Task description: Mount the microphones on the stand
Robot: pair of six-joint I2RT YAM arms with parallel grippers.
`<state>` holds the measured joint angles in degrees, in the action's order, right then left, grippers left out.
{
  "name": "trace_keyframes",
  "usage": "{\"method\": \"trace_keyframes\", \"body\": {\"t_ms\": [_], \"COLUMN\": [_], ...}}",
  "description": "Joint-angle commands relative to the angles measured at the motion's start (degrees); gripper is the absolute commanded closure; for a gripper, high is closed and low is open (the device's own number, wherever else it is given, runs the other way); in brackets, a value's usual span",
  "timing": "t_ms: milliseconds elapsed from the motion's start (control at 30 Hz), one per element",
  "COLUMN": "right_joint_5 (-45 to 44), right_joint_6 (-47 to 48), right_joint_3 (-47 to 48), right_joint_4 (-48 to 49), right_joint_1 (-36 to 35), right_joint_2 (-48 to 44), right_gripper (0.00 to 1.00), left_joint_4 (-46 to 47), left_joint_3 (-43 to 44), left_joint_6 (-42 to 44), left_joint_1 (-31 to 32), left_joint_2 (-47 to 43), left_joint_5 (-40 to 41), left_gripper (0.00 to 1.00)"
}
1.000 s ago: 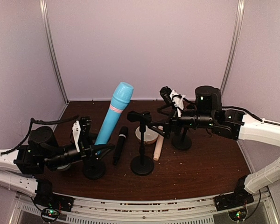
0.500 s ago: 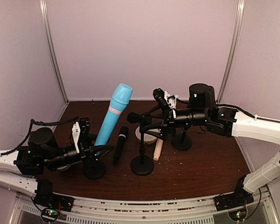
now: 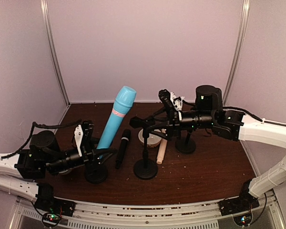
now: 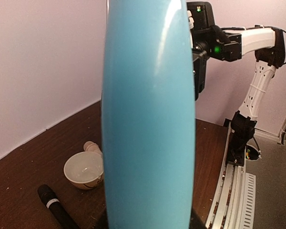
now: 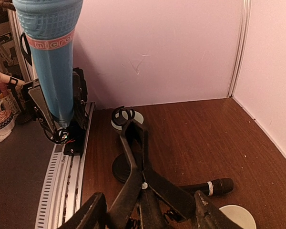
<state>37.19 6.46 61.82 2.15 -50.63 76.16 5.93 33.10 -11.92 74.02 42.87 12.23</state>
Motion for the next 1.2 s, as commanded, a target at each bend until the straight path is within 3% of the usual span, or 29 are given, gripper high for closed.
{"method": "trace_keyframes", "body": {"t_ms": [0,167,367,600,800,1167], "right_joint_5": [-1.75,-2.13,-0.75,0.20,1.28,3.04], "right_joint_6": [1.05,1.24,1.42,1.10,-0.32,-3.28], "right_joint_3": [-0.55,-0.74,-1.00,-1.81,-2.12,-2.49], "right_joint_4": [0.89,1.01,0.62,1.91,3.70,6.10], "right_joint_1": [0.23,0.24,0.15,0.17,0.17,0.30], "right_joint_2": [-1.86,-2.15,-2.43,-2.57,-1.94,-1.33], "right_gripper": [0.42,0.50,0.69,0.79,0.80,0.80], "left_joint_4": [2.70,2.68,2.14,5.84,12.60,20.40], "left_joint_3": [-0.48,-0.62,-0.53,-0.67,0.28,2.34], "left_joint_6": [0.23,0.36,2.43,8.97,14.41,15.98], "left_joint_1": [-0.28,-0.28,-0.74,-9.79,-11.51,-12.54], "left_joint_2": [-0.32,-0.47,-0.37,2.04,10.09,21.38], "left_joint_5": [0.88,1.20,1.62,-6.84,-10.74,-12.30], "left_gripper": [1.00,1.00,1.00,1.00,1.00,1.00]}}
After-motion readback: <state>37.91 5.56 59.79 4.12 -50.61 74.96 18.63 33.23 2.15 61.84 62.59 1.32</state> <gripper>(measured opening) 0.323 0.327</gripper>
